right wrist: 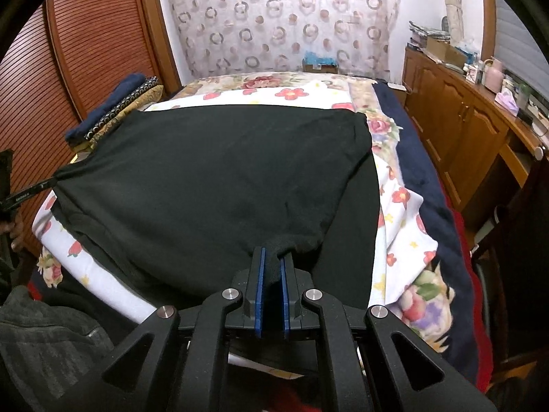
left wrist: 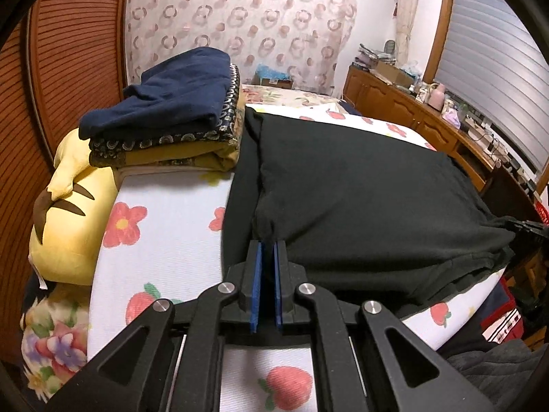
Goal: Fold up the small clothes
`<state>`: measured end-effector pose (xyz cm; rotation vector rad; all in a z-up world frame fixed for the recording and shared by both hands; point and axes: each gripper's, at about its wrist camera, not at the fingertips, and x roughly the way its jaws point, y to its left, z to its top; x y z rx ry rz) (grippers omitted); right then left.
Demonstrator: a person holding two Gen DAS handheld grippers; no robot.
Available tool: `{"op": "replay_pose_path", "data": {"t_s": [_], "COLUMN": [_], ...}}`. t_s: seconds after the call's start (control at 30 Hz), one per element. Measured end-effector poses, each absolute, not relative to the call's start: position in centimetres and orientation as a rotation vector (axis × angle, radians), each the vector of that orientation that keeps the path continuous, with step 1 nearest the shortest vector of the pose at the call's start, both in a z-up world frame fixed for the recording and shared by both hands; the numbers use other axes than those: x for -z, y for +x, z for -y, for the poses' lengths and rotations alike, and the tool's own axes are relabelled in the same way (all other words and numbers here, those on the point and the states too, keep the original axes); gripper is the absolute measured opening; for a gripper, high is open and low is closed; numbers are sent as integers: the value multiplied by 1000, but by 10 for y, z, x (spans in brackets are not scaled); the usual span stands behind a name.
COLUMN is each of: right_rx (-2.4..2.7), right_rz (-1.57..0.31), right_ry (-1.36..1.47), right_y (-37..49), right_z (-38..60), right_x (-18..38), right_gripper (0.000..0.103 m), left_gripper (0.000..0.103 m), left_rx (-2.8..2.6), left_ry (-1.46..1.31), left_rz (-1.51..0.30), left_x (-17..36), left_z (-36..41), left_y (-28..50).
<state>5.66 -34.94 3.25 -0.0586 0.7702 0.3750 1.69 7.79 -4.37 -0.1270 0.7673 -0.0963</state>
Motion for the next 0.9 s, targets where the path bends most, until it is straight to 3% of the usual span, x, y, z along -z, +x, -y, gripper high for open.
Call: {"op": "replay_pose_path", "data": {"t_s": [0.17, 0.27, 0.33, 0.43, 0.53, 0.6, 0.67, 0.77, 0.9], "right_rx": [-372, -339, -327, -306, -317, -335, -355, -377, -411], "right_rz": [-755, -737, -708, -669, -637, -633, -634, -637, -658], "right_ry": [-71, -73, -82, -99, -86, -71, -66, -73, -79], "right_y": [51, 45, 42, 37, 34, 33, 34, 36, 40], "right_z": [345, 347, 348, 345, 341, 336, 330, 316, 305], "right_x": [-35, -38, -42, -49, -48, -43, -38, -29, -16], "right_gripper": [12, 24, 26, 37, 40, 44, 44, 45, 48], "left_gripper": [7, 7, 9, 14, 23, 41, 49, 74, 77], "left_rx": [90, 87, 83, 64, 60, 61, 65, 66, 56], "left_ry": [-104, -100, -96, -83, -74, -74, -70, -65, -83], "left_rz": [-770, -774, -775, -773, -764, -760, -759, -761, -778], "left_x": [43, 43, 42, 41, 40, 38, 38, 38, 45], "left_z": [-74, -73, -71, -71, -70, -70, -69, -70, -75], "left_y": [16, 16, 15, 14, 13, 13, 13, 14, 15]}}
